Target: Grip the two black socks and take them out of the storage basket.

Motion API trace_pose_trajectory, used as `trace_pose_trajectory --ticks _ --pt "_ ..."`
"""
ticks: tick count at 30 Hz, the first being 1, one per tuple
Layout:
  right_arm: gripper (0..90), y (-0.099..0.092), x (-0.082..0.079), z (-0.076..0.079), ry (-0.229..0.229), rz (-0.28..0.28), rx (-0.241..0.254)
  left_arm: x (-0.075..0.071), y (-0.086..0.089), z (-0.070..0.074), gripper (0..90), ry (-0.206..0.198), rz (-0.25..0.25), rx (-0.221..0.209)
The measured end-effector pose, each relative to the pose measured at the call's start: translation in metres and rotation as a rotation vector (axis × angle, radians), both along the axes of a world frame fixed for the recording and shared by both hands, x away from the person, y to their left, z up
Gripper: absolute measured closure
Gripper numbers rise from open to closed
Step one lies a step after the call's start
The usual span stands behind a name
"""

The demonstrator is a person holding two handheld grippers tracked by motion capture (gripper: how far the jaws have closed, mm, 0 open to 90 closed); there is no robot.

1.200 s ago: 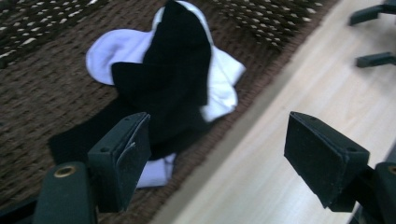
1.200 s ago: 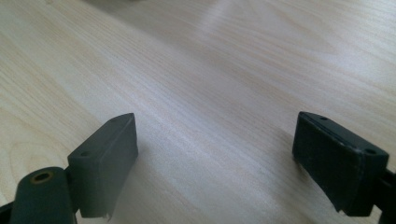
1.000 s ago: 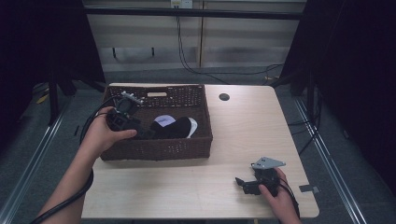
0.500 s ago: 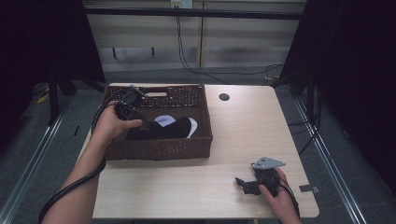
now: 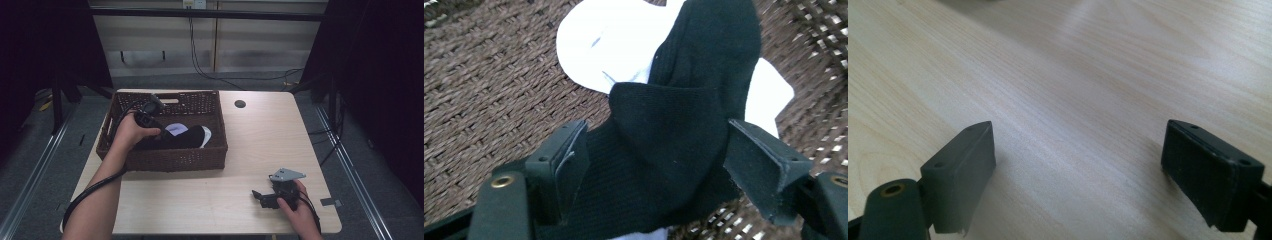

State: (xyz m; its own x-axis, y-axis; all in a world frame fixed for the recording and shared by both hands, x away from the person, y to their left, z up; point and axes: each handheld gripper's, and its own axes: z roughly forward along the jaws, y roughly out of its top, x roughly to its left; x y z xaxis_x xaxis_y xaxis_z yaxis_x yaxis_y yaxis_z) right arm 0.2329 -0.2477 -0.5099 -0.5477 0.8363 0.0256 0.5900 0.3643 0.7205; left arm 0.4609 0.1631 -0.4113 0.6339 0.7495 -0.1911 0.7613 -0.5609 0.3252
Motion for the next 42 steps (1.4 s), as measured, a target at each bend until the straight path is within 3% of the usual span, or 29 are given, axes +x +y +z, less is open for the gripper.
trace_pose_trajectory --ticks 3,8,14,16,20,27,34,42 --pt "13.6 0.0 0.0 0.0 0.0 0.0 0.0 0.002 0.0 -0.005 27.8 0.009 0.004 0.004" --pt "13.5 0.0 0.0 0.0 -0.003 0.002 -0.001 0.007 -0.003 -0.013 39.8 0.076 -0.001 0.04" --pt "13.5 0.0 0.0 0.0 0.0 0.0 0.001 0.009 -0.003 -0.016 51.5 0.109 0.002 0.052" --pt "13.5 0.0 0.0 0.0 -0.004 0.002 -0.001 0.009 -0.004 -0.016 65.0 0.116 -0.002 0.053" --pt "13.5 0.0 0.0 0.0 -0.003 0.002 -0.001 0.008 -0.005 -0.017 81.3 0.149 -0.006 0.067" --pt "13.5 0.0 0.0 0.0 -0.001 0.0 0.001 0.006 -0.006 -0.001 86.3 0.144 -0.011 0.079" --pt "13.5 0.0 0.0 0.0 -0.001 0.001 0.0 0.003 -0.008 0.032 86.3 0.101 -0.03 0.082" --pt "13.5 0.0 0.0 0.0 -0.002 0.0 0.0 0.0 -0.009 0.058 86.3 0.095 -0.041 0.094"
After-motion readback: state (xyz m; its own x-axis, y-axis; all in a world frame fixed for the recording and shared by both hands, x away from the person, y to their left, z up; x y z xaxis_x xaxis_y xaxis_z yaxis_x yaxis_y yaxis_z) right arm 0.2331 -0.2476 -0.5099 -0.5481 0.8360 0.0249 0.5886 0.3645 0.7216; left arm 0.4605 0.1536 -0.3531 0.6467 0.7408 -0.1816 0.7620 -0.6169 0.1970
